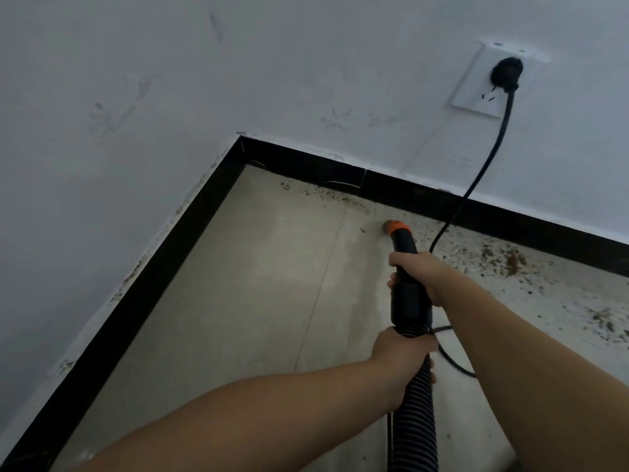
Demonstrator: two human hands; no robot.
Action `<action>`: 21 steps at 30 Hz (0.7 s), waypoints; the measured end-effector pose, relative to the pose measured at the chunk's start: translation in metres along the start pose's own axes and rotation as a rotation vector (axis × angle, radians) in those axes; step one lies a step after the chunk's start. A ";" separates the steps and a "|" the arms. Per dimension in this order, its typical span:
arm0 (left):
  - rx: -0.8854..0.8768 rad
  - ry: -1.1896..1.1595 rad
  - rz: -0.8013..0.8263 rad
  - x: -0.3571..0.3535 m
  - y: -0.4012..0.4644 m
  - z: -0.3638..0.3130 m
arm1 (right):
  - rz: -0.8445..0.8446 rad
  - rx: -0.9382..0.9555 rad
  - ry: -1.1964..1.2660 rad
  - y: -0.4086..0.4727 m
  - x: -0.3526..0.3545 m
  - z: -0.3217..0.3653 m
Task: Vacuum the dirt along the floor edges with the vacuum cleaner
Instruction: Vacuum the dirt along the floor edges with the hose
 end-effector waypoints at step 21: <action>-0.226 -0.223 -0.204 0.099 -0.014 -0.052 | 0.246 0.100 -0.197 0.064 -0.126 0.078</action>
Point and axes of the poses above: each hand's wrist, its own y-axis towards the middle knuckle, its own x-axis out of the back of the hand, z = x × y, the point moved 8 cm from there along y, towards the middle knuckle, and after that the axes turned 14 degrees about z, right-handed, at the moved point
